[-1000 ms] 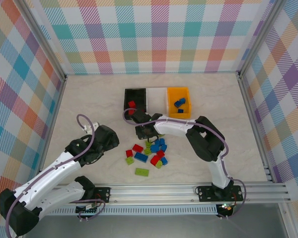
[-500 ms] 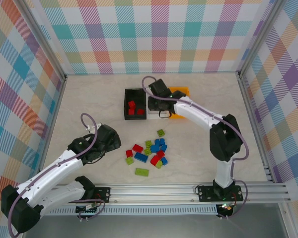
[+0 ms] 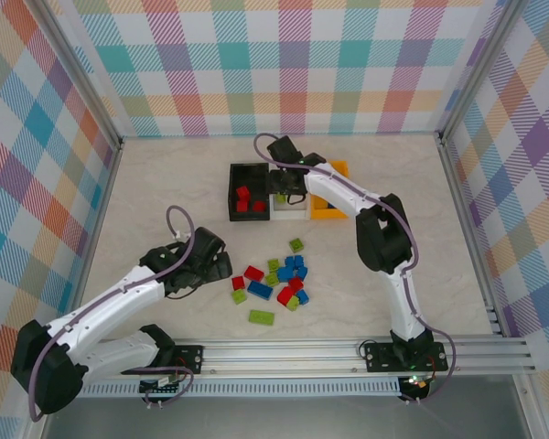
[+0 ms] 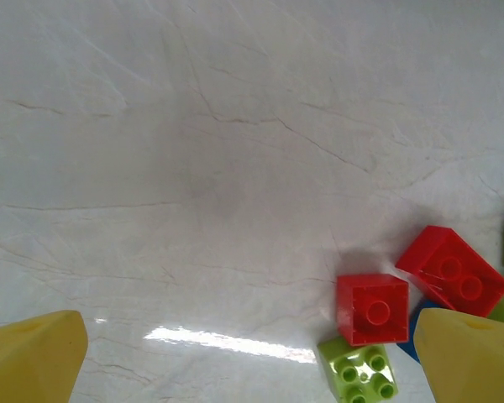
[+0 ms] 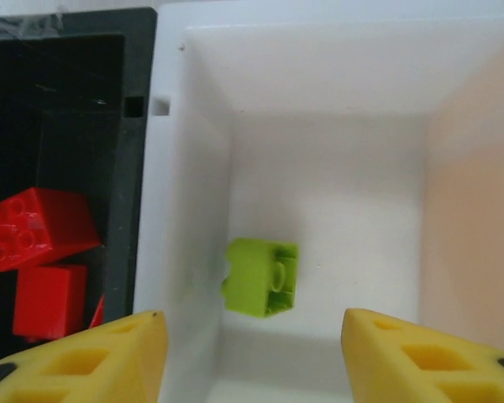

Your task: Sort the legos into containers by color

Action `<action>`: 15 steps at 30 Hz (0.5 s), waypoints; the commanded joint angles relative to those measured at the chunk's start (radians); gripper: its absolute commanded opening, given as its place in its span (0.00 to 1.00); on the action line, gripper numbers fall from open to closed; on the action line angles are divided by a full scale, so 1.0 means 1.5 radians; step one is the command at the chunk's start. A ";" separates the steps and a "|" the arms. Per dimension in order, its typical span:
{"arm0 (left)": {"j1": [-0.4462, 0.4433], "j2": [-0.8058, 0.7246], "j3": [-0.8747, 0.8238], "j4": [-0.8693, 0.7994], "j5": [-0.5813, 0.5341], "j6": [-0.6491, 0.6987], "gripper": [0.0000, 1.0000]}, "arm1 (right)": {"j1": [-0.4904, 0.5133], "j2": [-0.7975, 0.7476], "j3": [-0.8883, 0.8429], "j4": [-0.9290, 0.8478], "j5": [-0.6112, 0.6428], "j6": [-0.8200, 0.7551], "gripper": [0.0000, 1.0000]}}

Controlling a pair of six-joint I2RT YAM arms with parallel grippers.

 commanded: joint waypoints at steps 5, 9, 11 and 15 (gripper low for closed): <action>-0.015 0.079 0.024 0.059 0.120 0.057 0.93 | 0.010 -0.166 -0.133 0.058 -0.030 -0.013 0.61; -0.050 0.144 0.030 0.092 0.136 0.057 0.88 | 0.013 -0.238 -0.255 0.101 -0.040 0.007 0.60; -0.065 0.171 0.034 0.104 0.138 0.059 0.86 | 0.013 -0.262 -0.302 0.117 -0.047 0.017 0.60; -0.078 0.210 0.033 0.121 0.140 0.064 0.80 | 0.014 -0.298 -0.370 0.135 -0.045 0.026 0.60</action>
